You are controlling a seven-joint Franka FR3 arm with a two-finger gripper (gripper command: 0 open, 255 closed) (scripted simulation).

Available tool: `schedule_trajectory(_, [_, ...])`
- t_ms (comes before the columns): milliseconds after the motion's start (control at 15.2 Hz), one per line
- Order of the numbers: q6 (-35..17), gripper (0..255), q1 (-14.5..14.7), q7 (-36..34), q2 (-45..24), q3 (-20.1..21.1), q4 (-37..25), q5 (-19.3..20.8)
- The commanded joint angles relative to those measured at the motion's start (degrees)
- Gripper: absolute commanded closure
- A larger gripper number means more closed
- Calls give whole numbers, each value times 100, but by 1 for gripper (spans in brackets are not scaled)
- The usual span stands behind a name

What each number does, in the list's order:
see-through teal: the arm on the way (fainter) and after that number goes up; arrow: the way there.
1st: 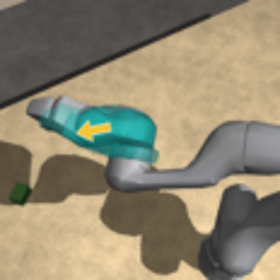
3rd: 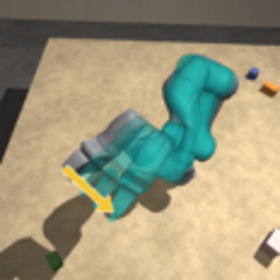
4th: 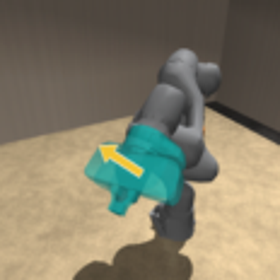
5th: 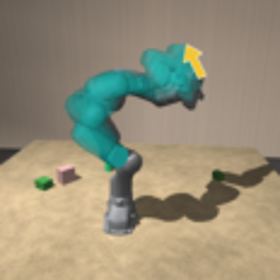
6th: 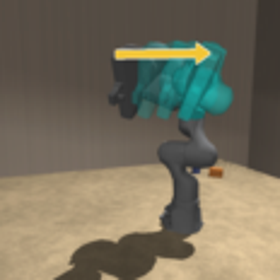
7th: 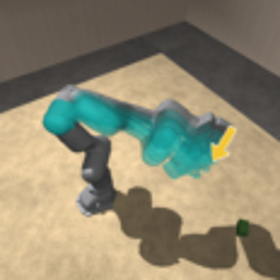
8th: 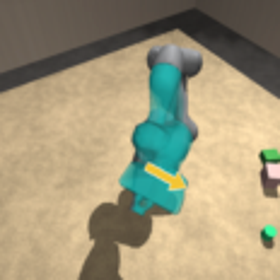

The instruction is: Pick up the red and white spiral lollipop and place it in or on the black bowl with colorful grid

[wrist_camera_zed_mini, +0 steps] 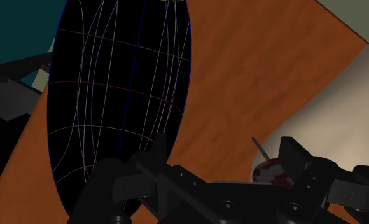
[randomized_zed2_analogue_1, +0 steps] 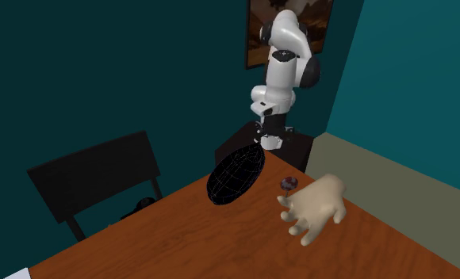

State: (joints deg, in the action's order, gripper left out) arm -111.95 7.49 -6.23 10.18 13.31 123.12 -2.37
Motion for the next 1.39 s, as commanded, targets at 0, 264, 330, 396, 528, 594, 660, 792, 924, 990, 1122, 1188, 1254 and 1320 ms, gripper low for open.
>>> schedule_trajectory(0, [-124,0,78,-98,-370,127,-255,68])
schedule_trajectory(264, [-323,0,243,-292,-1136,335,-815,279])
schedule_trajectory(330, [-359,0,291,-342,-1331,380,-970,343])
schedule_trajectory(396, [-389,0,343,-392,-1527,420,-1130,411])
schedule_trajectory(528, [-426,0,439,-475,-1861,480,-1416,532])
schedule_trajectory(594, [-498,0,442,-482,-1885,477,-1367,541])
schedule_trajectory(660, [-569,0,445,-489,-1911,474,-1320,552])
schedule_trajectory(792, [-711,0,449,-504,-1966,470,-1229,575])
schedule_trajectory(924, [-852,0,453,-521,-2025,465,-1144,600])
schedule_trajectory(990, [-923,0,455,-530,-2056,462,-1103,613])
schedule_trajectory(1122, [-963,0,457,-535,-2074,461,-1080,621])
schedule_trajectory(1188, [-963,0,457,-535,-2075,461,-1080,621])
schedule_trajectory(1254, [-963,0,457,-535,-2075,461,-1081,621])
schedule_trajectory(1320, [-963,0,457,-535,-2075,461,-1081,621])
